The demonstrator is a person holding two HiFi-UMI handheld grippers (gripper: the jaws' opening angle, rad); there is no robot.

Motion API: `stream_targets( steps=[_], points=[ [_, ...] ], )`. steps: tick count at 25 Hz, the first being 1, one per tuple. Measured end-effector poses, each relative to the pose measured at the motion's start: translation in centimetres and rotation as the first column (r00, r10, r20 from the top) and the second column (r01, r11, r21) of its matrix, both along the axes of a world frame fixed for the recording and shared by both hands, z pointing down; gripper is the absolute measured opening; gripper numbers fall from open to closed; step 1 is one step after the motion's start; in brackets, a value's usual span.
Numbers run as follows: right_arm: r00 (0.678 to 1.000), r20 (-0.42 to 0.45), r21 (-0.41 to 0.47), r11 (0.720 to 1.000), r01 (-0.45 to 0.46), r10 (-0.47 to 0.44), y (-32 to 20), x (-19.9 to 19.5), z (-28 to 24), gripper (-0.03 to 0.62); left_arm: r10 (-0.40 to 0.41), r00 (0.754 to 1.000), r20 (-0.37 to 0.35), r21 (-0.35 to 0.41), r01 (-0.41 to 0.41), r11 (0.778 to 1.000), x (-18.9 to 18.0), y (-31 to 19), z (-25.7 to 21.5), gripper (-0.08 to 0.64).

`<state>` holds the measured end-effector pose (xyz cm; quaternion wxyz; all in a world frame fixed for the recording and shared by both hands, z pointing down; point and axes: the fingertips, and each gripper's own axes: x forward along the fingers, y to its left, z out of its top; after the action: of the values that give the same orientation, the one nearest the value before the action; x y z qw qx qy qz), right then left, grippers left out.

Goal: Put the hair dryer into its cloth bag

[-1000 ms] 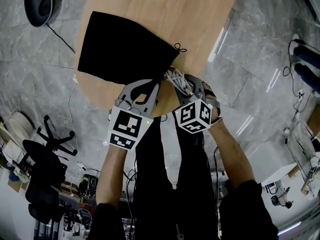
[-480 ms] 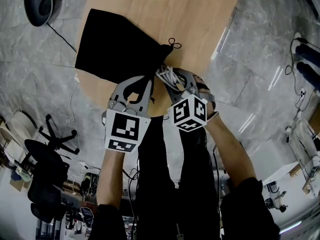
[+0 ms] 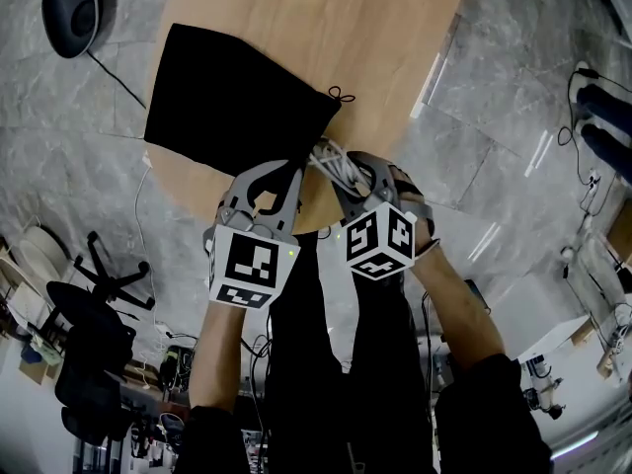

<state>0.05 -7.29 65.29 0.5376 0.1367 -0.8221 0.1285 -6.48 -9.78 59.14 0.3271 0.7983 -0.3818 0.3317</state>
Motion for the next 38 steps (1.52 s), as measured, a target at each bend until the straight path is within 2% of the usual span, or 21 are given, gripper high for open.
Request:
stream_targets(
  steps=[2,6,9,12,15,18,25,28,33,38],
  points=[
    [1.0,0.029,-0.007,1.0,-0.006,0.007,0.0,-0.9,-0.4,0.149,0.008,1.0,-0.004,0.016,-0.008,1.0,0.3,0.2,-0.4,0.026],
    [0.996,0.08,-0.041,0.999,-0.025,0.029,0.3,-2.6,-0.7,0.149,-0.03,0.997,-0.076,0.018,0.031,0.999,0.0,0.1,-2.0,0.026],
    [0.999,0.024,-0.063,0.998,-0.032,0.033,0.7,-2.6,0.7,0.149,-0.05,0.997,-0.064,0.003,0.05,0.999,-1.0,0.0,-1.7,0.026],
    [0.998,0.005,-0.092,0.994,-0.062,0.063,1.3,-2.0,1.5,0.149,-0.051,0.993,-0.107,0.043,0.056,0.998,-0.8,-0.6,-3.9,0.026],
    [0.993,0.057,-0.087,0.992,-0.094,0.1,1.0,-1.7,1.2,0.149,-0.028,0.995,-0.098,0.027,0.031,0.999,0.3,-0.7,-3.4,0.026],
    [0.988,0.101,-0.074,0.991,-0.112,0.119,0.8,-2.3,0.9,0.149,-0.025,0.99,-0.137,0.026,0.029,0.999,0.8,-0.3,-3.9,0.026],
    [0.992,0.108,-0.041,0.998,-0.053,0.057,0.9,-4.5,2.0,0.149,-0.028,0.993,-0.117,0.077,0.037,0.996,0.7,-0.7,-5.2,0.026],
    [0.99,0.124,-0.041,0.997,-0.06,0.065,0.1,-4.6,2.2,0.149,-0.017,0.994,-0.112,0.066,0.024,0.998,1.4,-0.7,-4.8,0.026],
    [0.985,0.16,-0.029,0.998,-0.058,0.061,-1.4,-6.1,2.4,0.15,-0.044,0.987,-0.154,0.044,0.051,0.998,1.1,-0.9,-5.2,0.026],
    [0.981,0.191,0.013,0.999,-0.041,0.038,-2.2,-8.1,2.9,0.15,-0.038,0.989,-0.143,0.048,0.045,0.998,0.6,-1.2,-5.4,0.026]
  ],
)
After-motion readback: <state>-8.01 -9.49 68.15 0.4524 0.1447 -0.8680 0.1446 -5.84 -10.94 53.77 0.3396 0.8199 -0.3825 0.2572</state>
